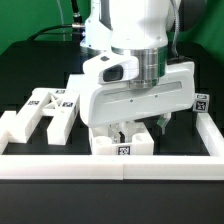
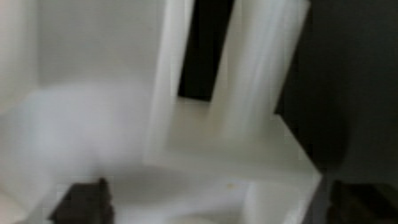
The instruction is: Assemble chair
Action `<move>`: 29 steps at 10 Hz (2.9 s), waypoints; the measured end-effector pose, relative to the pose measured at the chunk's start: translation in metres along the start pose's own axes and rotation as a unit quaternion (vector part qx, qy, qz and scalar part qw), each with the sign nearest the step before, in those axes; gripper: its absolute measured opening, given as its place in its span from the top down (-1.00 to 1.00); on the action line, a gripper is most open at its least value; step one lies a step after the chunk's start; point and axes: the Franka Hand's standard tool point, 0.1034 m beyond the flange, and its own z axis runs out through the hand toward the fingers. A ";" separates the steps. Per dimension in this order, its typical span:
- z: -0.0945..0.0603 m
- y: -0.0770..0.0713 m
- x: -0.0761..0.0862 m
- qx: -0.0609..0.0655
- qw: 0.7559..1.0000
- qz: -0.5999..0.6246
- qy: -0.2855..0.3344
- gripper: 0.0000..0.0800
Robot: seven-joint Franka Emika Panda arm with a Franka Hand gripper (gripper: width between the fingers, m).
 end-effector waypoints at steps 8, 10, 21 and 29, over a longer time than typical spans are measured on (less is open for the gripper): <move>0.000 -0.001 0.000 0.000 1.000 -0.001 0.000 0.92; 0.000 -0.001 0.000 0.000 1.000 -0.001 0.000 0.92; 0.002 -0.038 0.022 0.003 0.990 0.144 0.004 0.92; 0.002 -0.079 0.068 0.020 0.980 0.197 0.011 0.92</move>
Offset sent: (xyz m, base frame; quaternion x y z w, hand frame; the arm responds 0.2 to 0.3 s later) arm 0.0000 0.0000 0.0000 0.0000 0.0000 0.0000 1.0000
